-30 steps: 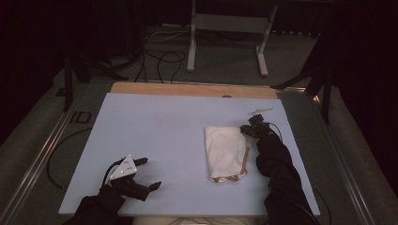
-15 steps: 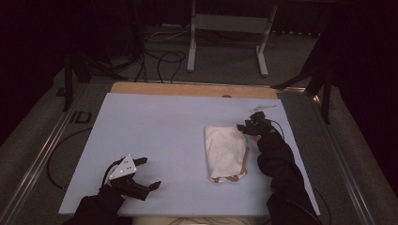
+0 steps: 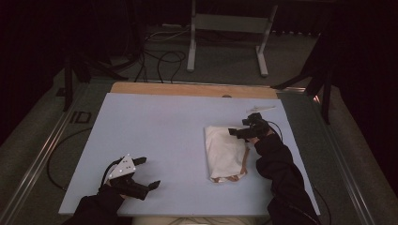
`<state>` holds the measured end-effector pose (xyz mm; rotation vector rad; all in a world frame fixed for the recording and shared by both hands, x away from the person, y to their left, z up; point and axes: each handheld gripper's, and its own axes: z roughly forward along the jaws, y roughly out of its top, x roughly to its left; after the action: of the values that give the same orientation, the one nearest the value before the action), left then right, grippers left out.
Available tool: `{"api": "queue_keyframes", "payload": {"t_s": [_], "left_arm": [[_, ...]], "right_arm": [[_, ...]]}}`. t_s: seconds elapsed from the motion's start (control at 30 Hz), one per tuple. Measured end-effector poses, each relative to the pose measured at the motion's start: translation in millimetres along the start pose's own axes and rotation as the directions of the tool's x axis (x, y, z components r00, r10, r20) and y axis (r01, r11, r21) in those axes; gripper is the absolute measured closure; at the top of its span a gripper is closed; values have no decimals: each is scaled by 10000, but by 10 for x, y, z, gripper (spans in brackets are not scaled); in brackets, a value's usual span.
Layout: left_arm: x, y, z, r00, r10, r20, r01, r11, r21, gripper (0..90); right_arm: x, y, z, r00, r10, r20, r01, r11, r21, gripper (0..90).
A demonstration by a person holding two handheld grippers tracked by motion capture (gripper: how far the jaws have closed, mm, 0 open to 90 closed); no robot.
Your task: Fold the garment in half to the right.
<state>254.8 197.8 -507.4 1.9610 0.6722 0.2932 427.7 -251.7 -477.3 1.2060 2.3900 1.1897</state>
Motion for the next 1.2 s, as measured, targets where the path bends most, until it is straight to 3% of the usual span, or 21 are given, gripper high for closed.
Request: {"api": "queue_keyframes", "payload": {"t_s": [0.33,0.7,1.2], "left_arm": [[20,-15,13,9998,-125,137,121,9994,330,4],[37,-23,-9,9999,-152,78,148,9986,514,3],[36,-24,-34,9999,-165,15,164,9987,473,3]], "right_arm": [[145,20,4,9972,-405,-629,413,9991,113,119],[292,-8,-81,9932,-708,-928,710,9975,-5,115],[440,-235,-312,9872,-1121,-1136,1073,9931,-476,100]]}}
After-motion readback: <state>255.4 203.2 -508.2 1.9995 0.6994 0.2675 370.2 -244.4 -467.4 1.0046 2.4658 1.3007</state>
